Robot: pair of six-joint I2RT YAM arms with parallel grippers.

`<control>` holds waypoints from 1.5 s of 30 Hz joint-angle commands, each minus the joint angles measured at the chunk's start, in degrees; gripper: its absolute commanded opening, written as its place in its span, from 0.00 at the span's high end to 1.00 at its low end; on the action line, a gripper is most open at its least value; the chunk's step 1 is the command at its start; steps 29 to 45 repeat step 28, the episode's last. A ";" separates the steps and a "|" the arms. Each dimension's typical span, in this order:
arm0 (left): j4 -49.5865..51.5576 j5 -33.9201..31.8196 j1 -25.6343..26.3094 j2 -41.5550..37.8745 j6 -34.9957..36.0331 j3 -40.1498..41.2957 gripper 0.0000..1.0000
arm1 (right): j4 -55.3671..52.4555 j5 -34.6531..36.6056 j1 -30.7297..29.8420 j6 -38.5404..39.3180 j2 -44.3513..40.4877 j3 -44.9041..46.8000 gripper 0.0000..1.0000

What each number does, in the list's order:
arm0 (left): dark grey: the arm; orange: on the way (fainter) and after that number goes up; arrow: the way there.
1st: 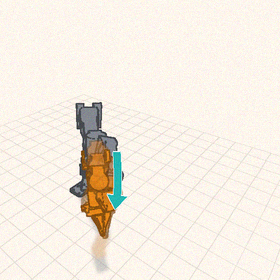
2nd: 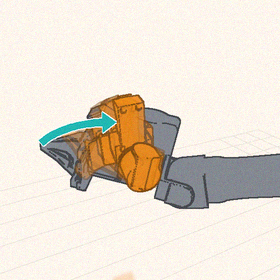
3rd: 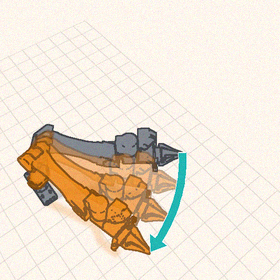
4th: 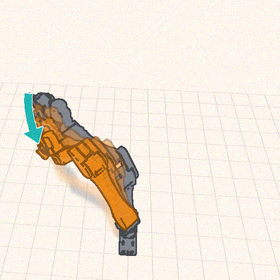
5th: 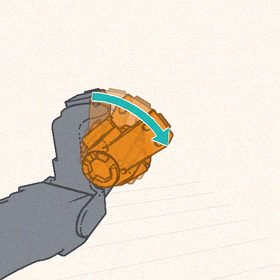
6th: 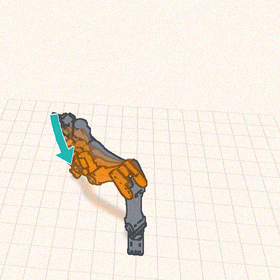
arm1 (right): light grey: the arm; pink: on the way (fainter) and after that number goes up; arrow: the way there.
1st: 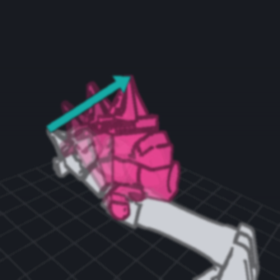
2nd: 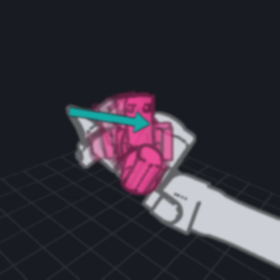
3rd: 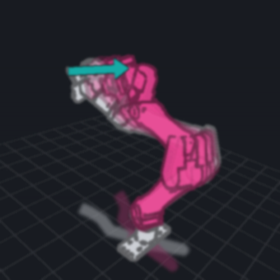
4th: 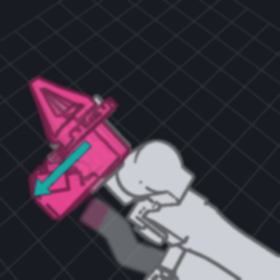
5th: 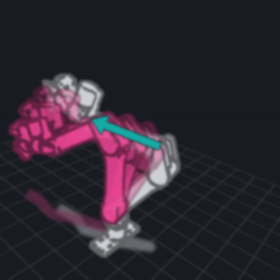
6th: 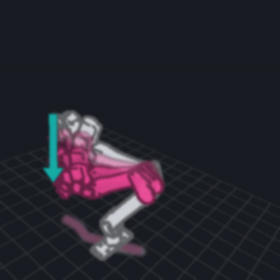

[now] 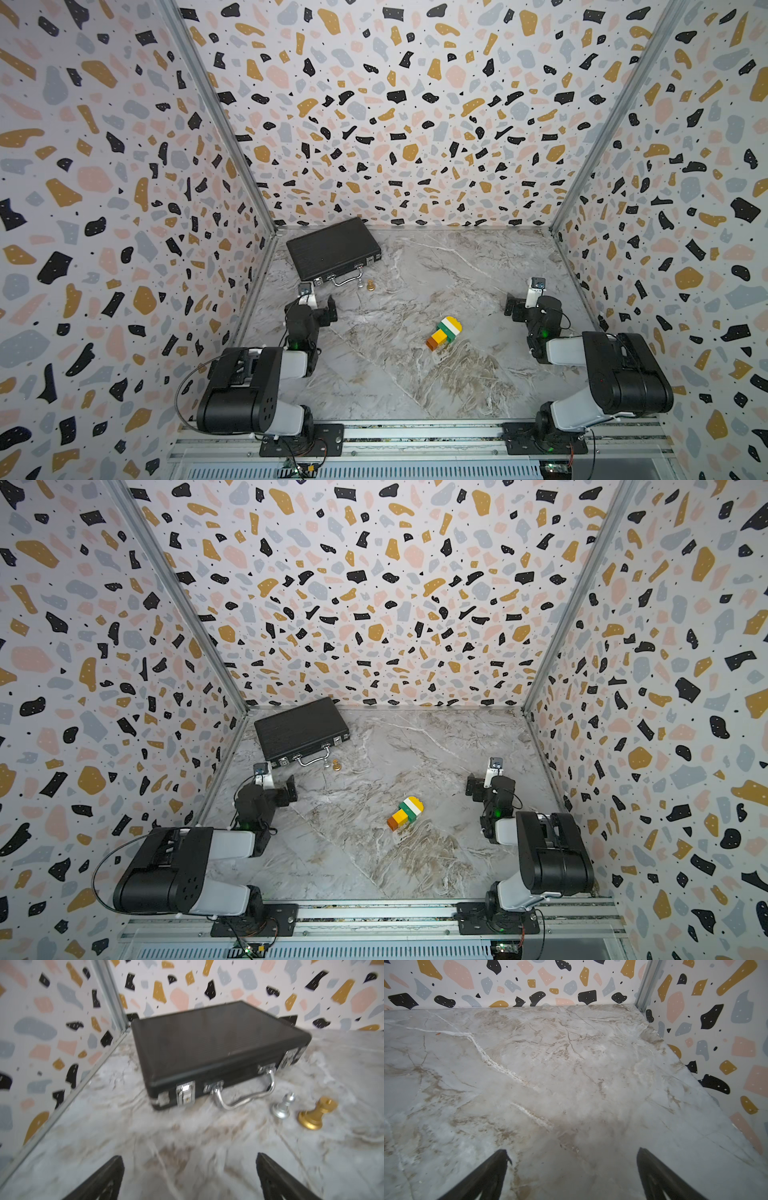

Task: Assemble an ice cream with lego
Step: Reset both arms

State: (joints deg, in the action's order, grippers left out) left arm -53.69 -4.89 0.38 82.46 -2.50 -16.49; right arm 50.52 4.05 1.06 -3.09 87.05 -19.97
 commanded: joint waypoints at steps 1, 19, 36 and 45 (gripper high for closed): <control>4.60 2.82 -0.05 -0.34 1.29 -2.15 0.01 | -0.51 -0.19 -0.07 0.64 -0.30 -0.42 0.00; 6.16 1.05 1.55 -1.25 2.45 -2.10 0.01 | -0.53 -0.19 -0.10 0.65 -0.30 -0.42 0.00; 6.66 4.14 -0.02 -0.11 1.73 -3.02 0.01 | -0.58 -0.17 -0.11 0.68 -0.30 -0.42 0.00; 6.66 4.14 -0.02 -0.11 1.73 -3.02 0.01 | -0.58 -0.17 -0.11 0.68 -0.30 -0.42 0.00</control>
